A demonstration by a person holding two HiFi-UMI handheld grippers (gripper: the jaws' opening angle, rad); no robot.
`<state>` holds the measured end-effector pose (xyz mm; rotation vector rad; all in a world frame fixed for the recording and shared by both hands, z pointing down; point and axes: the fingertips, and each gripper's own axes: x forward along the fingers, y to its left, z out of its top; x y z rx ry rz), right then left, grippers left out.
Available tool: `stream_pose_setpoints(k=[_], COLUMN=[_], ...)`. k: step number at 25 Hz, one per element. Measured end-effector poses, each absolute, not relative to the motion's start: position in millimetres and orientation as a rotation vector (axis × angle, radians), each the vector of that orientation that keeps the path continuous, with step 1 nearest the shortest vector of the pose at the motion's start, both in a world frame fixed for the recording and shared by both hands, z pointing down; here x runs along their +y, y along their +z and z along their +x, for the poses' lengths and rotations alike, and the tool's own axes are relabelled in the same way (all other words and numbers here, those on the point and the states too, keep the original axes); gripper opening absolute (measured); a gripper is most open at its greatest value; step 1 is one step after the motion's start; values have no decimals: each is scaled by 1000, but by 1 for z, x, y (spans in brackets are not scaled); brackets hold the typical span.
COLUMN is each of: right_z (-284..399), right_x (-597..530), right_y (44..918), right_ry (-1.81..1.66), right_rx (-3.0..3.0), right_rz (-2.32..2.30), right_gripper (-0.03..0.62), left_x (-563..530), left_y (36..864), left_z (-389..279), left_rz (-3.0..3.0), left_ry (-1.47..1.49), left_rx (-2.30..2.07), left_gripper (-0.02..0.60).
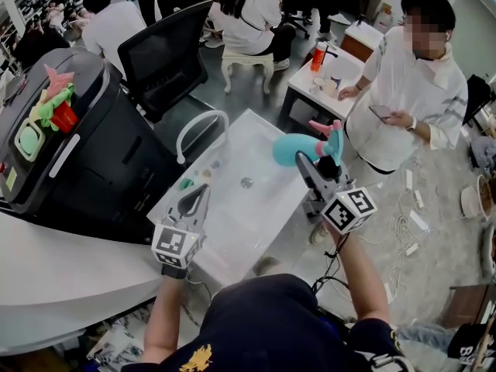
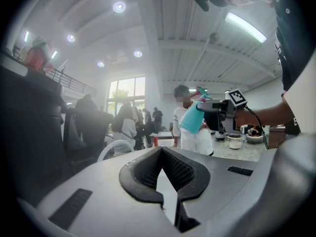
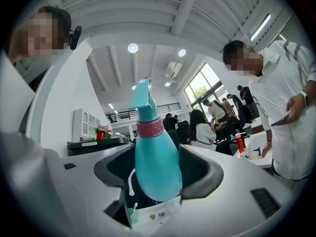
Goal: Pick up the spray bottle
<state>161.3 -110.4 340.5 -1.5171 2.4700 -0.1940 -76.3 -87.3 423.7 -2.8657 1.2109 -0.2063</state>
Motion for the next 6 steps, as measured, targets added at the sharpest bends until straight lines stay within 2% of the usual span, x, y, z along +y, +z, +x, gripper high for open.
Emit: stream_pose_setpoints(k=[6], right_z=[161], right_x=[-107], right_y=[335], right_ry=[-175], right_rx=[2470], right_rz=[-1508], right_gripper=[275], left_x=[-86], left_y=[422], left_z=[-72], left_rz=[-2865], left_ry=[-203], left_rx=[1196], left_gripper=[15])
